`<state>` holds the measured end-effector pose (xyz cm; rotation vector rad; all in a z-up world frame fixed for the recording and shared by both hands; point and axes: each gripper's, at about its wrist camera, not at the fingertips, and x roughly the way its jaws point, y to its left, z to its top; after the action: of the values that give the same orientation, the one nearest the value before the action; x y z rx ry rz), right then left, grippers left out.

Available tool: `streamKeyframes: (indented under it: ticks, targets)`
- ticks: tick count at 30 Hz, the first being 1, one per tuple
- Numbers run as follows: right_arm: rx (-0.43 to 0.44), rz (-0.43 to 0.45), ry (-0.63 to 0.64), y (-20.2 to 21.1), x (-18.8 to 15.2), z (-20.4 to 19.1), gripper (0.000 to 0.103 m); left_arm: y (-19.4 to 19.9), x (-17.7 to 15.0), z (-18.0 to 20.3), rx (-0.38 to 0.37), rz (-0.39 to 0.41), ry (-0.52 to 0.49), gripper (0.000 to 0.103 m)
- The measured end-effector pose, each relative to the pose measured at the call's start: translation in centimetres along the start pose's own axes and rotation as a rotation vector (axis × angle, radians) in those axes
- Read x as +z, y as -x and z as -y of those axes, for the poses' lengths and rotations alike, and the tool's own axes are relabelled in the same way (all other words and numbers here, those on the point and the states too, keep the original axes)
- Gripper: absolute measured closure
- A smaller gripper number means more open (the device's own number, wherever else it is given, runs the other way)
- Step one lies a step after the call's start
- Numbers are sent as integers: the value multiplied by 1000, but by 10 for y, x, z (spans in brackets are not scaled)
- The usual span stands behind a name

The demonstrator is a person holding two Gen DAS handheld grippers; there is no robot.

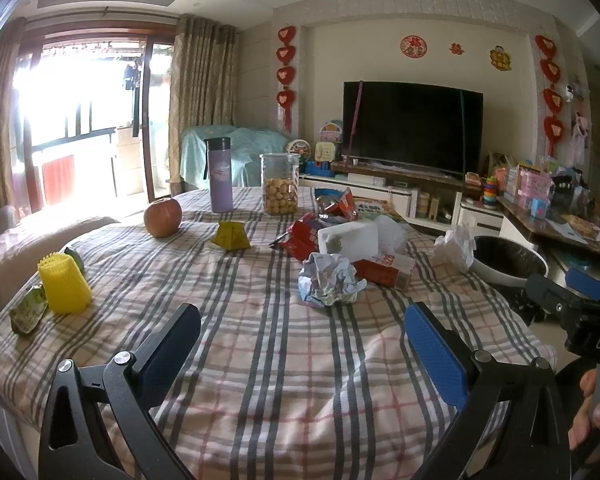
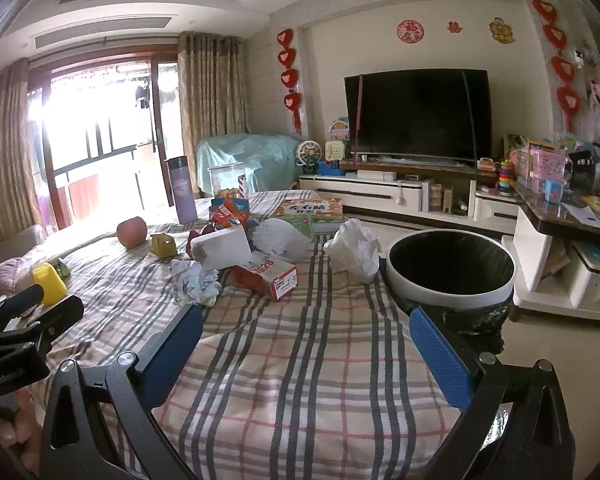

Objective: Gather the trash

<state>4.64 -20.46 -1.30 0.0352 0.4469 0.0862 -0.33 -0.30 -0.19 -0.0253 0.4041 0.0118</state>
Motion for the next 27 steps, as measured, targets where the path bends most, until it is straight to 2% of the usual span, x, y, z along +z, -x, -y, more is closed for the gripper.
streamKeyframes:
  ticks: [27]
  targets:
    - [2, 0, -1, -1, -1, -1, 0, 0, -1, -3, -2, 3, 2, 1]
